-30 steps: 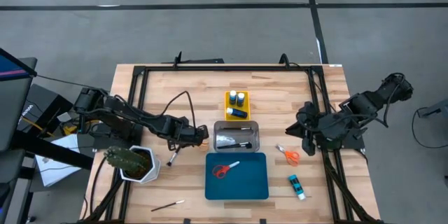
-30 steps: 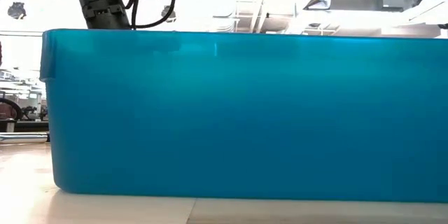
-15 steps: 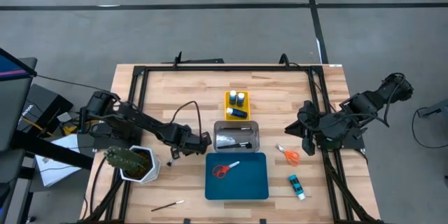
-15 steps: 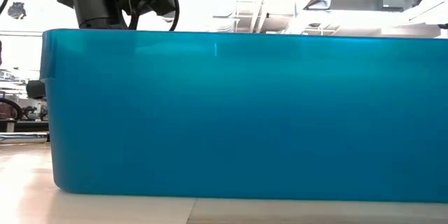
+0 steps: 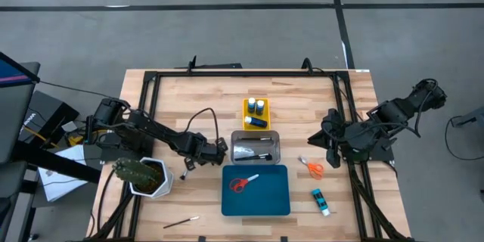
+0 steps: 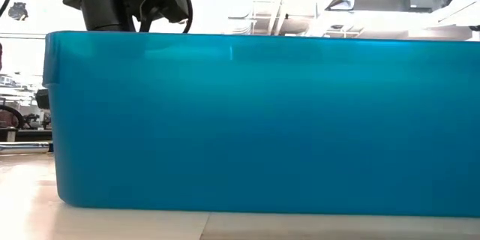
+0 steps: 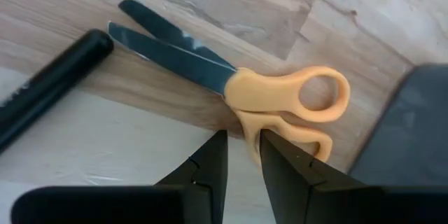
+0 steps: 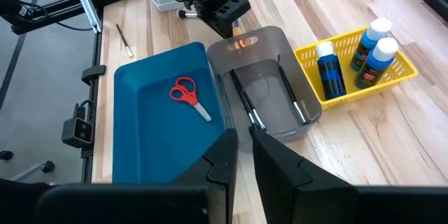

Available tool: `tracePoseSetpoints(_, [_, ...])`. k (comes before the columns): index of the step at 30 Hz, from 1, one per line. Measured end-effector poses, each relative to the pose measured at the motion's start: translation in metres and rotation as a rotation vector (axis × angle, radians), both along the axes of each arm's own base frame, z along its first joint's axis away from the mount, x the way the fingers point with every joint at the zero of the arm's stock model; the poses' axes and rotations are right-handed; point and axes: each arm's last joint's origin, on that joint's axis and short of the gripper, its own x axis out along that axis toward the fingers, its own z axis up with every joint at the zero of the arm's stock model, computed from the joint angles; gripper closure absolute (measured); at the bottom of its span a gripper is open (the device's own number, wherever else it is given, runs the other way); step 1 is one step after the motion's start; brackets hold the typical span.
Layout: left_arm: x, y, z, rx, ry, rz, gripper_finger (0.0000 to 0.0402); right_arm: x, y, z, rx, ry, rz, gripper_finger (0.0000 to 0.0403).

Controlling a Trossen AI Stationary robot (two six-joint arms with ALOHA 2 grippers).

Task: Pick & Place Paint Supplies
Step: Put the yellow scissors into the blue bin

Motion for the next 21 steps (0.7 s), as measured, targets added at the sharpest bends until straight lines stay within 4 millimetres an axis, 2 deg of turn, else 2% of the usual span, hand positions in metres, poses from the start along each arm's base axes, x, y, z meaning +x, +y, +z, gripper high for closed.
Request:
tracePoseSetpoints(4, [-0.002,0.001,0.0,0.002,0.024,0.019,0.0331,0.0,0.0,0.0,-0.003,0.005,0.0,0.0359])
tracePoseSetpoints(15, [-0.007,0.002,-0.001,0.016,0.074,0.015,0.039,0.0,0.0,0.0,-0.002,0.004,0.0,0.0359])
tracePoseSetpoints(21, [-0.011,0.003,-0.005,0.034,0.092,-0.011,0.0397,0.0,0.0,0.0,-0.001,0.004,-0.001,0.0359])
